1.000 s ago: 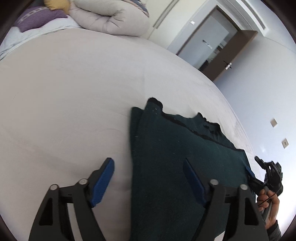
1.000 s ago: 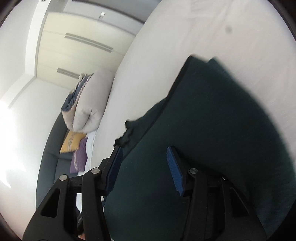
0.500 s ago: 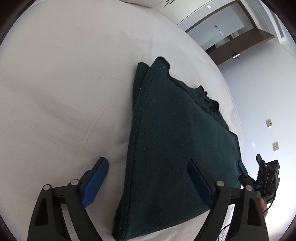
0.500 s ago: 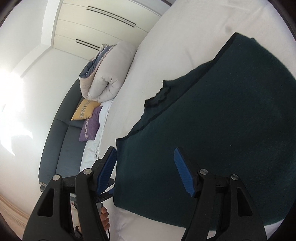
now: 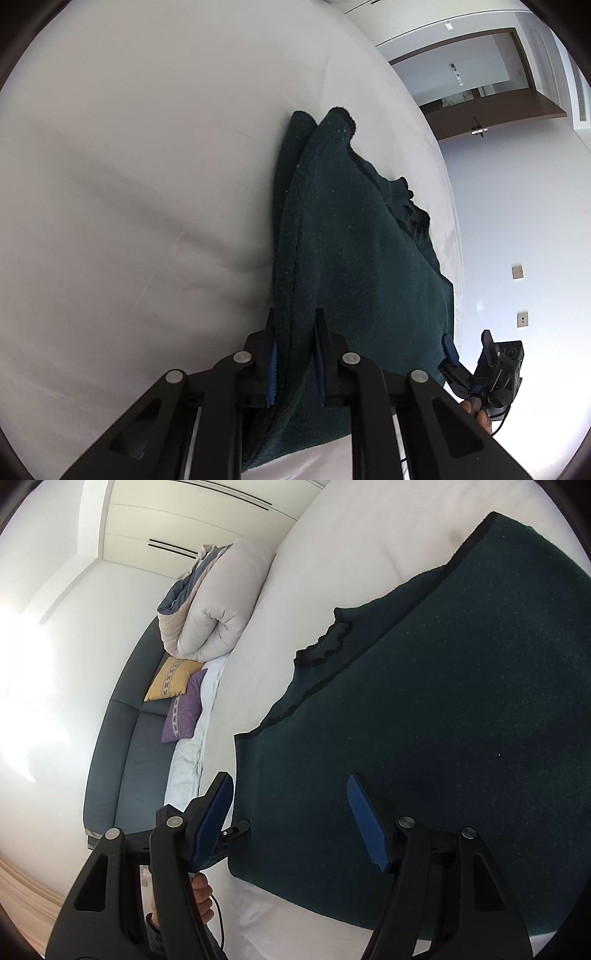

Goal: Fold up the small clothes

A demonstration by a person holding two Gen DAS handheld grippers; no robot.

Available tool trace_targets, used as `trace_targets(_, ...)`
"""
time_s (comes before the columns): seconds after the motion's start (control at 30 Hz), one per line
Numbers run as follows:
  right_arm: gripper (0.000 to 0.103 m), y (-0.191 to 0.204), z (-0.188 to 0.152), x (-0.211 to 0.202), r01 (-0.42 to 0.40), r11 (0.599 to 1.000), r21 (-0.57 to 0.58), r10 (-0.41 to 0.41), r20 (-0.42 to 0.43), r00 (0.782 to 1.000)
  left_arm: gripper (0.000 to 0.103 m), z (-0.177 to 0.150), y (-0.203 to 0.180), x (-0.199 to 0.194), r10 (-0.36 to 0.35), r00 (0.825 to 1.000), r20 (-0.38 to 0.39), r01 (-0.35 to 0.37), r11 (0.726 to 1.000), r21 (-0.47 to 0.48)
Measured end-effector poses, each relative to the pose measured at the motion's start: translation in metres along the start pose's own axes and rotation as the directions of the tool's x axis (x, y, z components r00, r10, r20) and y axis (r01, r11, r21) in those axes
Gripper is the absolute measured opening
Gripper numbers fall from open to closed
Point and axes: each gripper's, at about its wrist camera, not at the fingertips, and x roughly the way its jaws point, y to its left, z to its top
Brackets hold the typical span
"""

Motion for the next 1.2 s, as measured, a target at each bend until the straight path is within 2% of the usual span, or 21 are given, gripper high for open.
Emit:
trace_targets(0.13, 0.064, -0.003, 0.003, -0.002, -0.017, 1.000, 0.006, 0.017, -0.008, 1.000, 0.015, -0.002, -0.030, -0.010, -0.014, 1.000, 0.021, 0.012, 0.998, 0.060)
trace_targets(0.23, 0.064, -0.007, 0.006, -0.005, -0.036, 0.999, 0.024, 0.037, -0.013, 0.999, 0.015, -0.005, -0.067, -0.012, -0.021, 0.999, 0.025, 0.018, 0.991, 0.132)
trace_targets(0.4, 0.064, -0.017, 0.015, -0.021, -0.117, 0.991, 0.068, 0.118, -0.011, 0.993, 0.015, -0.020, -0.132, 0.000, -0.034, 0.999, 0.022, 0.028, 0.968, 0.249)
trace_targets(0.47, 0.068, -0.023, 0.021, -0.029, -0.148, 0.985, 0.089, 0.148, 0.000, 0.989, 0.015, -0.031, -0.161, 0.017, -0.030, 1.000, 0.008, 0.026, 0.953, 0.303)
trace_targets(0.53, 0.068, -0.032, 0.028, -0.038, -0.190, 0.974, 0.120, 0.190, 0.011, 0.982, 0.015, -0.047, -0.183, 0.038, -0.028, 0.999, -0.016, 0.032, 0.937, 0.349)
trace_targets(0.67, 0.071, -0.050, 0.036, -0.050, -0.232, 0.957, 0.172, 0.234, 0.012, 0.972, 0.012, -0.075, -0.215, 0.091, -0.053, 0.994, -0.096, 0.086, 0.923, 0.375)
trace_targets(0.73, 0.071, -0.060, 0.039, -0.053, -0.223, 0.954, 0.198, 0.225, 0.013, 0.974, 0.007, -0.088, -0.223, 0.120, -0.105, 0.982, -0.158, 0.155, 0.922, 0.356)
trace_targets(0.8, 0.071, -0.073, 0.042, -0.057, -0.216, 0.950, 0.226, 0.216, 0.024, 0.976, 0.007, -0.099, -0.228, 0.141, -0.130, 0.968, -0.217, 0.200, 0.916, 0.347)
trace_targets(0.9, 0.071, -0.084, 0.045, -0.059, -0.228, 0.939, 0.259, 0.230, 0.022, 0.973, 0.017, -0.113, -0.224, 0.139, -0.151, 0.960, -0.234, 0.229, 0.907, 0.355)
trace_targets(0.97, 0.070, -0.083, 0.047, -0.058, -0.205, 0.948, 0.244, 0.213, -0.008, 0.977, 0.034, -0.116, -0.223, 0.116, -0.160, 0.971, -0.178, 0.221, 0.886, 0.407)
trace_targets(1.0, 0.070, -0.080, 0.048, -0.056, -0.189, 0.954, 0.233, 0.200, -0.022, 0.980, 0.037, -0.115, -0.221, 0.102, -0.158, 0.978, -0.135, 0.202, 0.878, 0.434)
trace_targets(1.07, 0.070, -0.075, 0.051, -0.053, -0.136, 0.967, 0.215, 0.149, -0.046, 0.988, 0.042, -0.111, -0.214, 0.073, -0.170, 0.984, -0.046, 0.172, 0.870, 0.463)
trace_targets(1.13, 0.070, -0.069, 0.055, -0.052, -0.085, 0.975, 0.204, 0.097, -0.049, 0.994, 0.042, -0.103, -0.199, 0.055, -0.159, 0.987, 0.025, 0.129, 0.878, 0.462)
trace_targets(1.2, 0.070, -0.064, 0.059, -0.045, -0.022, 0.979, 0.204, 0.037, -0.067, 0.997, 0.042, -0.095, -0.181, 0.053, -0.143, 0.989, 0.031, 0.116, 0.895, 0.430)
